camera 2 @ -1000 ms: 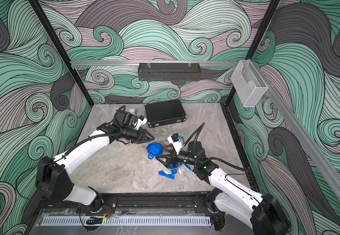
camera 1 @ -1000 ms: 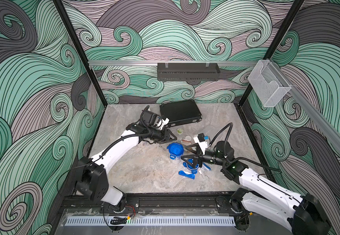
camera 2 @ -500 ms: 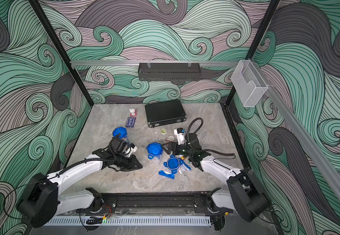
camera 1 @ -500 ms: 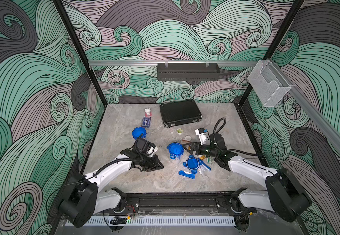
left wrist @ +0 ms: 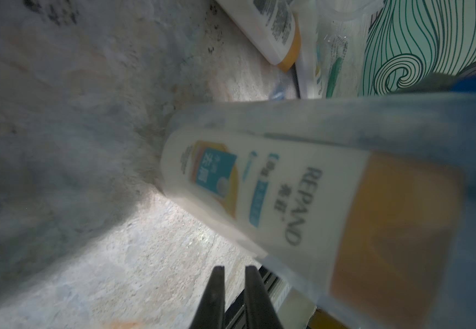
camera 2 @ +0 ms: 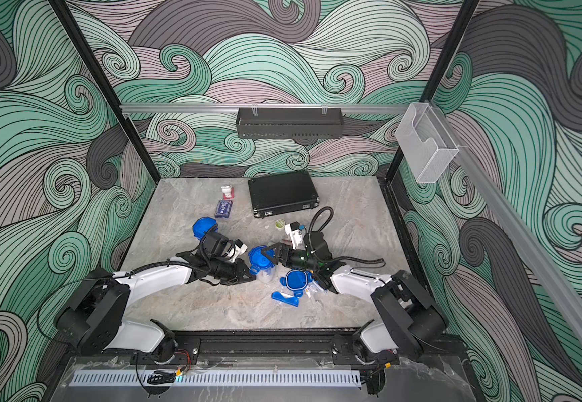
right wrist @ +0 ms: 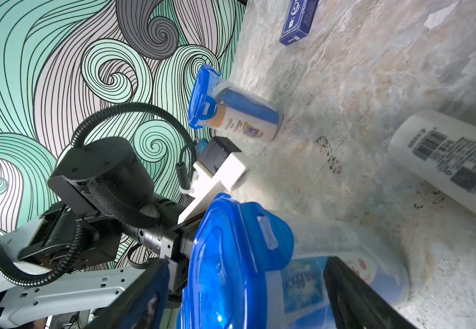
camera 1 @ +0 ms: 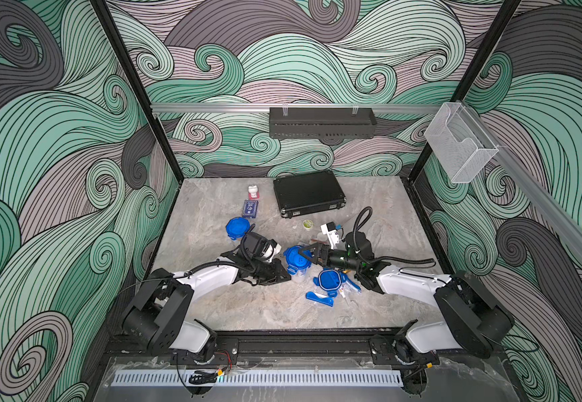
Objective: Take out toiletry kits
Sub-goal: Adjust the container at the center of the board.
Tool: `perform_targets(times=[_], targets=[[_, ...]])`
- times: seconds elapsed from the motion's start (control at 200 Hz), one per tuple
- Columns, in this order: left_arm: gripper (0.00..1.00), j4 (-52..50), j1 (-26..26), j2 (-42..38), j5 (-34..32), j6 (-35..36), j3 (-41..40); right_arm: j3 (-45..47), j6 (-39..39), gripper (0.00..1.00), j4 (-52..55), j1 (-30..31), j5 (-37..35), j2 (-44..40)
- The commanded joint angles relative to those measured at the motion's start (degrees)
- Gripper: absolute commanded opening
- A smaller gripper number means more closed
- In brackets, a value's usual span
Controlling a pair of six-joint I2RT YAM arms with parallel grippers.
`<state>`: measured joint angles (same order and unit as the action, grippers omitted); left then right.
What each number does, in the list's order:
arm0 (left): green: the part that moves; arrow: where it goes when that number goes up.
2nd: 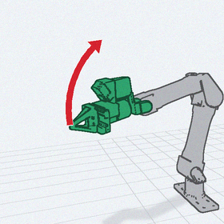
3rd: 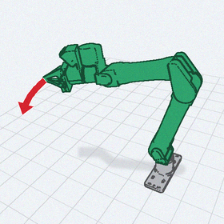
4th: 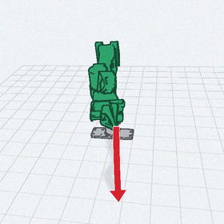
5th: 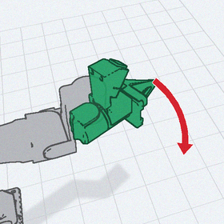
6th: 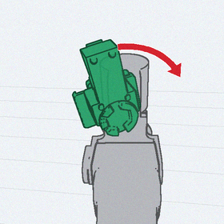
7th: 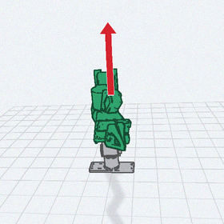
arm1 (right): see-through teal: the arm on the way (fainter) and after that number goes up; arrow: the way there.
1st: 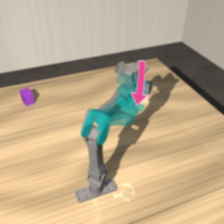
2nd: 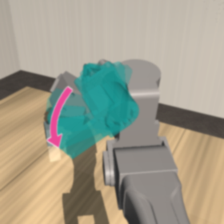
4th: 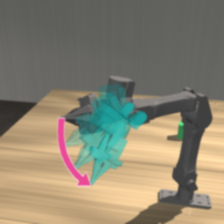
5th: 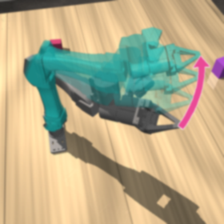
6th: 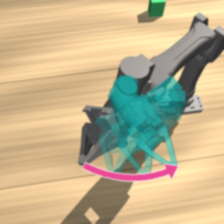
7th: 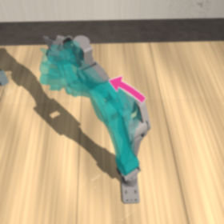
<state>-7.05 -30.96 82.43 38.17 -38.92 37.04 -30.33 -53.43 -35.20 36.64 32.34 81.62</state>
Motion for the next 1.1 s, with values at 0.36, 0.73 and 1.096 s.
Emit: perform_targets(times=[0.36, 0.73, 1.096], targets=[[0.25, -5.22, 2.32, 0.60, -2.88, 1.47, 5.72, 5.25, -2.83, 0.90, 3.45, 4.70, -1.87, -8.61], [0.27, -14.68, 4.24, -3.49, -4.68, 2.95, 6.80, 4.44, 2.09, 0.90, 10.74, 6.03, -3.60, -12.67], [0.24, -19.83, 5.91, -22.75, -1.71, 1.40, 8.26, 5.36, 9.46, 0.92, 18.40, 4.46, -5.61, -23.35]])
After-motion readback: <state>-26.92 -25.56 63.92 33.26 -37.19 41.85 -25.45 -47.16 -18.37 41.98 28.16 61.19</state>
